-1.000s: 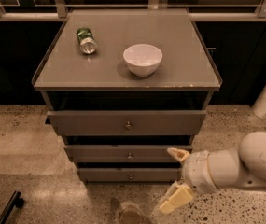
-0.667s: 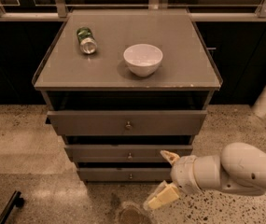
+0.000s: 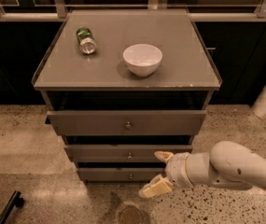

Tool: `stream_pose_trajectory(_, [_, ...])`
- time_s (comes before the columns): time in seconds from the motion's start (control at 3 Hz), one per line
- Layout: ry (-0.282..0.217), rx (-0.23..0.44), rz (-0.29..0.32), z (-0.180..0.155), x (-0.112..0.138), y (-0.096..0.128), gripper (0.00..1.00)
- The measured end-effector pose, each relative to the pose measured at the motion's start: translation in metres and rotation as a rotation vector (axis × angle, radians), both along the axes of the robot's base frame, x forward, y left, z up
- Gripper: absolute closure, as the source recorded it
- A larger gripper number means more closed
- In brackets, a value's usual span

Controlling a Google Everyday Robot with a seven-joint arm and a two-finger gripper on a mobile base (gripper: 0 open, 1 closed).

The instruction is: Open bottom drawer

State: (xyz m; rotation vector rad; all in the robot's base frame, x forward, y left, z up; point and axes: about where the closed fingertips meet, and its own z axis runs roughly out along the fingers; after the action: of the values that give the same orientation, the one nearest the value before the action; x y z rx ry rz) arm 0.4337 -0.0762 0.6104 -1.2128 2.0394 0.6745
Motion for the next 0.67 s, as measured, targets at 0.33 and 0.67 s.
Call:
stream_pose_trajectory(0.33, [0.0, 0.0, 0.0, 0.0, 0.0, 0.0, 0.42])
stream_pose_trajectory(0.67, [0.0, 0.0, 0.0, 0.0, 0.0, 0.0, 0.65])
